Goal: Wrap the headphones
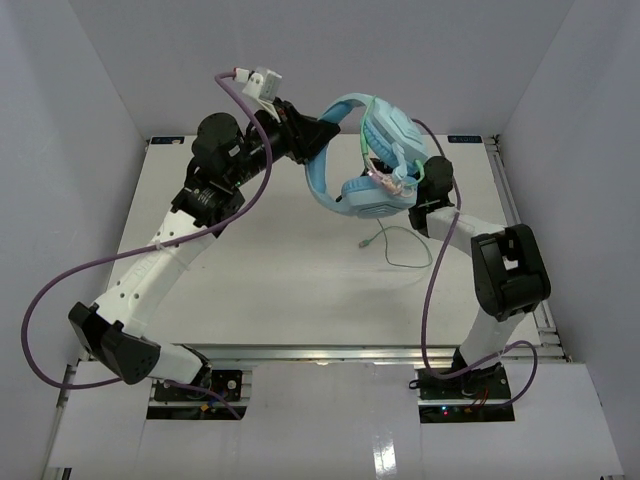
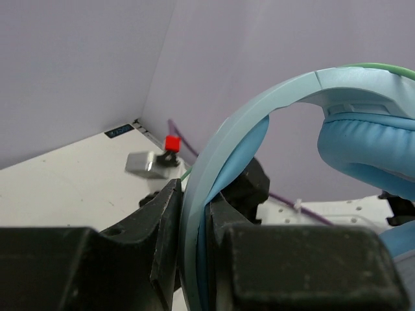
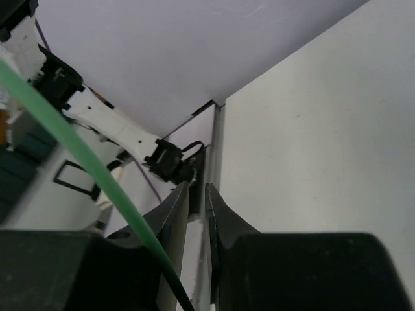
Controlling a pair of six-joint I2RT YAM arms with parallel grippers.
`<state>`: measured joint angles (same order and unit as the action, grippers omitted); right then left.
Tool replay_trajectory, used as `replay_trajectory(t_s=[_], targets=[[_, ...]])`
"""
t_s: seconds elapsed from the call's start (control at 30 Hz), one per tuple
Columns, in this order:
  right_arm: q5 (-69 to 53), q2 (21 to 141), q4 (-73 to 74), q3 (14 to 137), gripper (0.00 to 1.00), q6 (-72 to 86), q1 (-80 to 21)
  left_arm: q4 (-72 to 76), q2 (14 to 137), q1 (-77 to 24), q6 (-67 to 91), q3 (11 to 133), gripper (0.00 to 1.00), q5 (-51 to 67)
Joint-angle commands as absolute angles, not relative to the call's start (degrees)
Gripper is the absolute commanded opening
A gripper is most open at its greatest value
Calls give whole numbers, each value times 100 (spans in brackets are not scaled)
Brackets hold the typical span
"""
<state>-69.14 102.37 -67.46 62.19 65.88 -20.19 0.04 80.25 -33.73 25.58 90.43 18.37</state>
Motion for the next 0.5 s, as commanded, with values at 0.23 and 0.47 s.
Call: replay_trajectory(t_s=[0.23, 0.47], targets=[[-6630, 10006, -10819, 5664, 36, 8177, -2449, 115, 7948, -3472, 2438, 9720, 0, -314], [-6794, 9323, -10818, 4913, 38, 7864, -2699, 212, 8007, -3472, 2011, 9887, 0, -1942]])
